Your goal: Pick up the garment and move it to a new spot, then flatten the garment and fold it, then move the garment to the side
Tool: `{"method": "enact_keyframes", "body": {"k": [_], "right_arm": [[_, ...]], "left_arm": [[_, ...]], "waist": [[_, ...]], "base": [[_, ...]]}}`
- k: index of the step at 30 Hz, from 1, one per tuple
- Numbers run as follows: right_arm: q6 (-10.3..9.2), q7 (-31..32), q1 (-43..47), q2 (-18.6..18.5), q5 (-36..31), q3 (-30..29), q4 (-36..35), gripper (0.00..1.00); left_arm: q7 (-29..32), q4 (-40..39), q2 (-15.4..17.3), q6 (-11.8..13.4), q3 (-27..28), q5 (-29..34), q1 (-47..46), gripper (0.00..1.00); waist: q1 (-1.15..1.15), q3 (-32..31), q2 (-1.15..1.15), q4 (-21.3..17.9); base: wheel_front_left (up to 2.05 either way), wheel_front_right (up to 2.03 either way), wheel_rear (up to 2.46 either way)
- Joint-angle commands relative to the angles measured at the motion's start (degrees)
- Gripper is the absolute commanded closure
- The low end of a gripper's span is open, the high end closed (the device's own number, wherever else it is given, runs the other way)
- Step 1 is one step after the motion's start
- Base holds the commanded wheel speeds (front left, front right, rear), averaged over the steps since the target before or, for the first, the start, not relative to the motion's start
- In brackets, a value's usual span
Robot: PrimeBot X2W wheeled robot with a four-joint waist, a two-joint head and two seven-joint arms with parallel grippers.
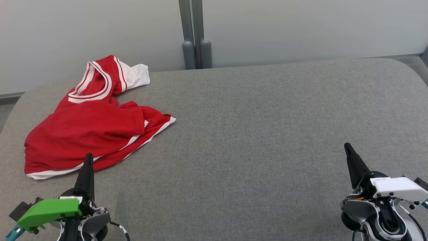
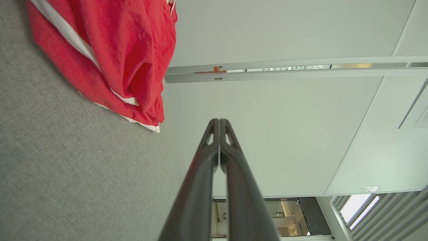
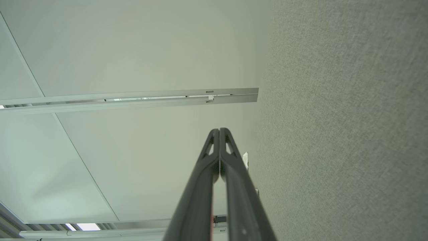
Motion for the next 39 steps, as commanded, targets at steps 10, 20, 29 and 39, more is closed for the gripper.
{"method": "enact_keyframes", "body": {"k": [10,20,29,39], "right_arm": [[-0.01,-0.62,1.59,0.47,0.00,0.48,1.31,0.00],[-0.01,-3.47,2.62,0.38,-3.05,2.26,-0.63,0.00],[-0.01,-5.78,3.03,0.18,-16.88,3.44,-2.95,0.00],[0.00,-8.07,3.50,-1.50,-32.91,5.81,-6.06,0.00]], "left_arm": [[-0.66,1.53,-0.31,0.09,-0.69,0.09,1.44,0.00],[-3.50,0.35,-0.23,0.06,-2.75,0.99,2.03,0.00],[-5.80,0.00,-0.16,0.03,-3.70,8.32,2.38,0.00],[-8.08,-0.53,-0.07,0.18,-4.67,25.47,3.07,0.00]], "waist": [[0.00,0.01,0.00,0.02],[0.00,-0.02,0.00,0.05],[0.00,0.00,0.00,-0.09],[0.00,0.06,0.00,0.05]], "base": [[0.00,0.00,0.00],[0.00,0.00,0.00],[0.00,0.00,0.00],[0.00,0.00,0.00]]}}
